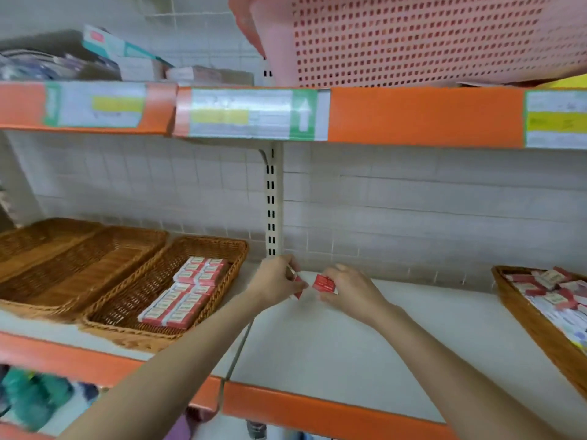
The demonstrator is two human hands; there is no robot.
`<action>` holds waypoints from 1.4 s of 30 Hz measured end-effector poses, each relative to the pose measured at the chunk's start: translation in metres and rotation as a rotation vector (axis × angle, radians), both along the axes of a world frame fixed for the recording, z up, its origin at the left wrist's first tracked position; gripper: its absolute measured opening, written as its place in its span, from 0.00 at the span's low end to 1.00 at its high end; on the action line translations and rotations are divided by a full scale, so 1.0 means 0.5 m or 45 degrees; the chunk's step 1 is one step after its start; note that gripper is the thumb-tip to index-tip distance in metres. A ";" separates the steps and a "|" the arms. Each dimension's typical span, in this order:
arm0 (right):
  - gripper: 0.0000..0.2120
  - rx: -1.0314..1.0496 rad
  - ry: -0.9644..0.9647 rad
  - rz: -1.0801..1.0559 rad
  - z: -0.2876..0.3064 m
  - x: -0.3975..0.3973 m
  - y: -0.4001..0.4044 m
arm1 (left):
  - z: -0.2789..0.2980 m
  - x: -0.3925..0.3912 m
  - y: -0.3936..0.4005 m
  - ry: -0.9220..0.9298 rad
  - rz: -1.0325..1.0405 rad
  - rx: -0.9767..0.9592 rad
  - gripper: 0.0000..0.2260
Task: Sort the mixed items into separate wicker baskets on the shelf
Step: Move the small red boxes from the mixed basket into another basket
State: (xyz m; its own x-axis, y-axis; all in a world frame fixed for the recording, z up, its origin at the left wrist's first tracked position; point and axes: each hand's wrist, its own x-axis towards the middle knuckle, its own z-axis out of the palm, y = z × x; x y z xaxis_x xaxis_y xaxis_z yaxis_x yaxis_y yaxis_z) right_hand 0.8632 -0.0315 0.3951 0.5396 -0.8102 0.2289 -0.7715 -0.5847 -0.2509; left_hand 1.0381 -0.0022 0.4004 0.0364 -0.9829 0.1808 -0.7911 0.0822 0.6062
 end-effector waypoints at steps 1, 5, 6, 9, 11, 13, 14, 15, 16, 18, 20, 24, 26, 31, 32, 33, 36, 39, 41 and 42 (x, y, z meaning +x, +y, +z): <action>0.16 -0.003 -0.012 0.037 0.000 0.022 0.000 | 0.002 0.021 0.008 -0.006 0.033 -0.009 0.10; 0.16 0.002 -0.027 0.166 0.005 0.109 -0.001 | 0.016 0.107 0.031 -0.065 0.158 -0.109 0.09; 0.16 0.007 -0.048 0.191 0.008 0.131 -0.004 | 0.022 0.129 0.037 -0.075 0.185 -0.129 0.09; 0.18 0.011 -0.082 0.243 0.015 0.201 -0.006 | 0.030 0.203 0.044 -0.021 0.232 -0.155 0.07; 0.18 0.000 -0.087 0.256 0.017 0.248 -0.006 | 0.030 0.256 0.042 -0.032 0.248 -0.153 0.07; 0.18 0.008 -0.109 0.266 0.018 0.297 -0.002 | 0.026 0.309 0.038 -0.107 0.249 -0.103 0.08; 0.19 0.007 -0.111 0.261 0.017 0.321 -0.001 | 0.023 0.334 0.037 -0.147 0.235 -0.056 0.09; 0.19 -0.005 -0.090 0.249 0.018 0.346 0.002 | 0.019 0.359 0.035 -0.180 0.208 0.003 0.09; 0.20 -0.020 -0.046 0.230 0.018 0.369 0.004 | 0.013 0.381 0.034 -0.206 0.170 0.068 0.09; 0.19 -0.032 0.083 0.195 0.016 0.413 0.011 | -0.001 0.422 0.033 -0.245 0.081 0.189 0.09; 0.14 -0.013 0.215 0.189 0.009 0.452 0.020 | -0.015 0.457 0.032 -0.271 0.006 0.245 0.11; 0.10 0.088 0.340 0.160 -0.017 0.503 0.041 | -0.033 0.495 0.029 -0.361 -0.127 0.180 0.11; 0.10 0.105 0.337 0.118 -0.026 0.510 0.047 | -0.038 0.502 0.028 -0.431 -0.196 0.100 0.09; 0.14 0.099 0.332 0.053 -0.028 0.510 0.055 | -0.055 0.516 0.037 -0.495 -0.262 0.042 0.12; 0.15 0.099 0.332 0.053 -0.028 0.509 0.056 | -0.057 0.517 0.038 -0.524 -0.271 0.034 0.13; 0.16 0.092 0.341 0.055 -0.028 0.509 0.058 | -0.059 0.517 0.039 -0.554 -0.277 0.024 0.14; 0.20 0.065 0.408 0.076 -0.029 0.509 0.059 | -0.058 0.516 0.042 -0.647 -0.282 0.016 0.15; 0.20 0.071 0.408 0.106 -0.028 0.511 0.057 | -0.057 0.514 0.047 -0.657 -0.273 0.013 0.16; 0.18 0.061 0.314 0.119 -0.027 0.514 0.059 | -0.054 0.515 0.048 -0.627 -0.280 0.006 0.15; 0.16 0.046 0.245 0.120 -0.027 0.514 0.060 | -0.051 0.517 0.048 -0.593 -0.289 0.010 0.15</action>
State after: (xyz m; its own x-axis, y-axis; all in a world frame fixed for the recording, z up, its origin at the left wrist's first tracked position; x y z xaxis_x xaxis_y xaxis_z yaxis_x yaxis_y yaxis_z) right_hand 1.1203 -0.0016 0.3816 0.6443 -0.7599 0.0865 -0.7495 -0.6499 -0.1264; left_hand 1.2964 0.0218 0.3750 -0.2607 -0.9580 0.1193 -0.9398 0.2801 0.1955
